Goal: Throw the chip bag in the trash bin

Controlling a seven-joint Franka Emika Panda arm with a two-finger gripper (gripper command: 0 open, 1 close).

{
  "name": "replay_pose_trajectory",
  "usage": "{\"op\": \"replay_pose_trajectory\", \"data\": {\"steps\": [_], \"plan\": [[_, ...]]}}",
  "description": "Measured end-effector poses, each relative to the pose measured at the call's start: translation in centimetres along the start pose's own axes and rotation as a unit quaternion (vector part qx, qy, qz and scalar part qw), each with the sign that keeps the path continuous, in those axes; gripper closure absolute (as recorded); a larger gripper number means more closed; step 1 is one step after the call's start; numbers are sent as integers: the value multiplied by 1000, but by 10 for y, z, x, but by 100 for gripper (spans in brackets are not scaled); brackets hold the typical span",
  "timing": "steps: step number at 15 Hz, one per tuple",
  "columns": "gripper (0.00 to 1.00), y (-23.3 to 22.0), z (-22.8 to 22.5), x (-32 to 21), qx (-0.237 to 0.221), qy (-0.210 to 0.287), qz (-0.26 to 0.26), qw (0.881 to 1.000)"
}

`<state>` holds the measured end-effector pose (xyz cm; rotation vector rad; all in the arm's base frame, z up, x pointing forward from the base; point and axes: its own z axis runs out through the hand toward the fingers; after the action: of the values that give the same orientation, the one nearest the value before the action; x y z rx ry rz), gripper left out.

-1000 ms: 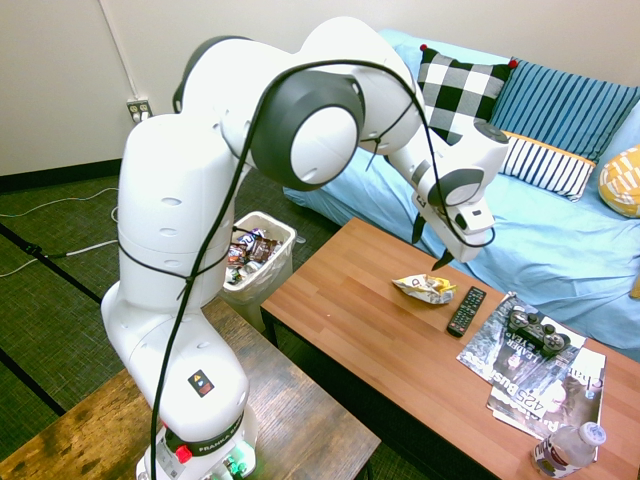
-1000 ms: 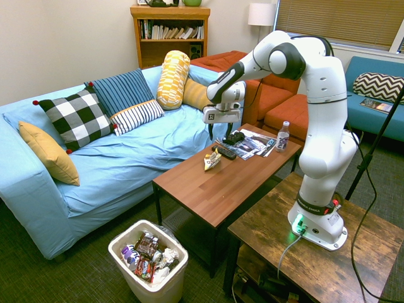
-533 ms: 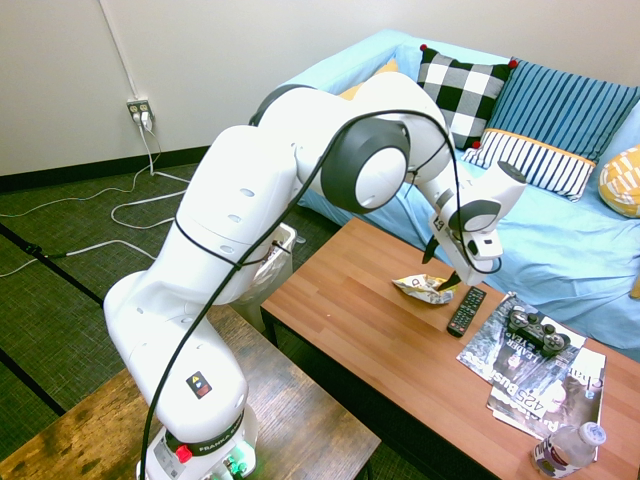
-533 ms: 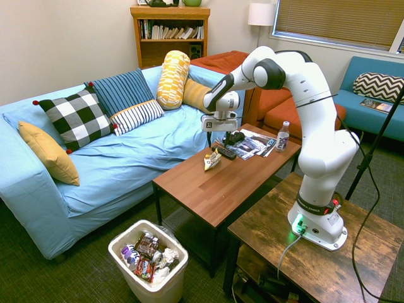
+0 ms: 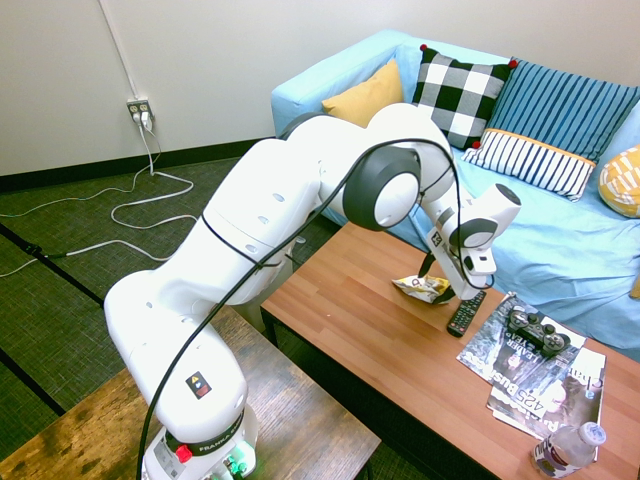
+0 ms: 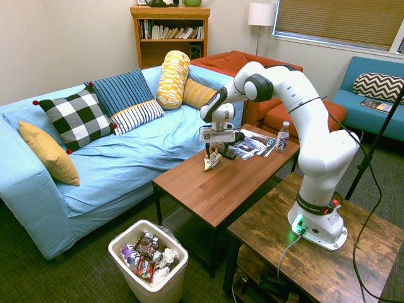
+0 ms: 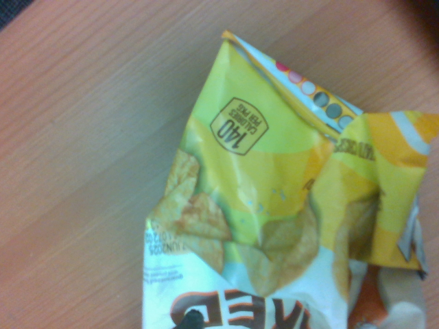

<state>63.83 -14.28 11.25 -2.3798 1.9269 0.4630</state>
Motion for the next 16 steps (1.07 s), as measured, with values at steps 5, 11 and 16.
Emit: {"op": "replay_pose_trajectory", "data": {"steps": [5,11,16], "plan": [[100,-8,12,1,-1,-8,2,1000],[100,-13,14,0,-4,-13,-1,1000],[100,-17,17,0,-3,-14,-3,1000]]}}
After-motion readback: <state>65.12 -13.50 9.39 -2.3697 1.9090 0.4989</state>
